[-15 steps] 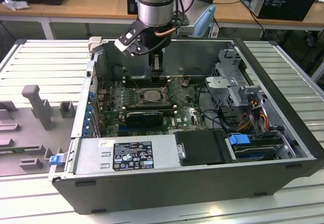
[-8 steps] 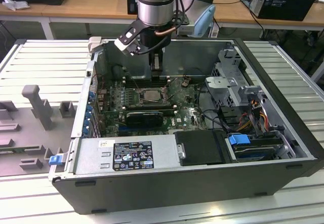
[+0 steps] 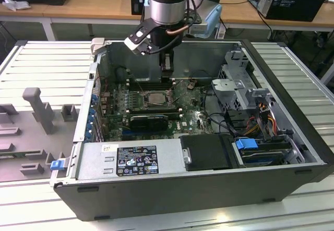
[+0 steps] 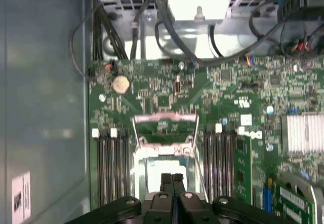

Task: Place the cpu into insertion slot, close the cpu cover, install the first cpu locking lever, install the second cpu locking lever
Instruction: 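Close the cpu cover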

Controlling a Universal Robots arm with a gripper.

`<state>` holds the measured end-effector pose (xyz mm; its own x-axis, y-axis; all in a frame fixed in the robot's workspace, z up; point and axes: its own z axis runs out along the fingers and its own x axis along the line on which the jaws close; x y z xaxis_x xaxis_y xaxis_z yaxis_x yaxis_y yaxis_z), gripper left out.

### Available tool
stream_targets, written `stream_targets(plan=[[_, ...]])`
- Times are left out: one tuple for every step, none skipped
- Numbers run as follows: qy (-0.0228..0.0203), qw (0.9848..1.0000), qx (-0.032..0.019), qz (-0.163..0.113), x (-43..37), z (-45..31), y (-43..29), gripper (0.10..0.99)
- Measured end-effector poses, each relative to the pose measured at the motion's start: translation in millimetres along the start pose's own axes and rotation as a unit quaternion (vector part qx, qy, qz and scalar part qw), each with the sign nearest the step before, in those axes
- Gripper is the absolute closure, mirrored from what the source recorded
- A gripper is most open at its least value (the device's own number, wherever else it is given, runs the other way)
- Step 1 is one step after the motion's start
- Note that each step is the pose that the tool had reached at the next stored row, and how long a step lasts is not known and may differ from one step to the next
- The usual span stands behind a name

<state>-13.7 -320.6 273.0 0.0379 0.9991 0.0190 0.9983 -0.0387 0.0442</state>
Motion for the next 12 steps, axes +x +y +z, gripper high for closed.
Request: stream_targets(plan=[[0.0000, 1.0000, 0.0002, 0.000, 0.2, 0.2, 5.2, 0.980], [0.0001, 1.0000, 0.0002, 0.000, 0.3, 0.4, 8.4, 0.980], [0.0000, 1.0000, 0.0005, 0.000, 0.5, 0.6, 12.1, 0.980], [0.0000, 1.0000, 0.0008, 0.000, 0.5, 0.6, 14.3, 0.980], [0.0000, 1.0000, 0.0008, 0.000, 0.5, 0.7, 15.1, 0.980], [0.0000, 1.0000, 0.0008, 0.000, 0.4, 0.9, 16.2, 0.980], [0.0000, 1.0000, 0.0009, 0.000, 0.4, 1.0, 18.0, 0.980], [-0.0001, 1.0000, 0.0009, 0.000, 0.4, 1.1, 19.1, 0.980], [-0.0001, 1.0000, 0.0009, 0.000, 0.4, 1.1, 19.6, 0.980], [-0.0001, 1.0000, 0.0008, 0.000, 0.4, 1.2, 20.4, 0.980], [0.0000, 1.0000, 0.0008, 0.000, 0.4, 1.3, 21.0, 0.980], [0.0000, 1.0000, 0.0009, 0.000, 0.4, 1.4, 21.8, 0.980]])
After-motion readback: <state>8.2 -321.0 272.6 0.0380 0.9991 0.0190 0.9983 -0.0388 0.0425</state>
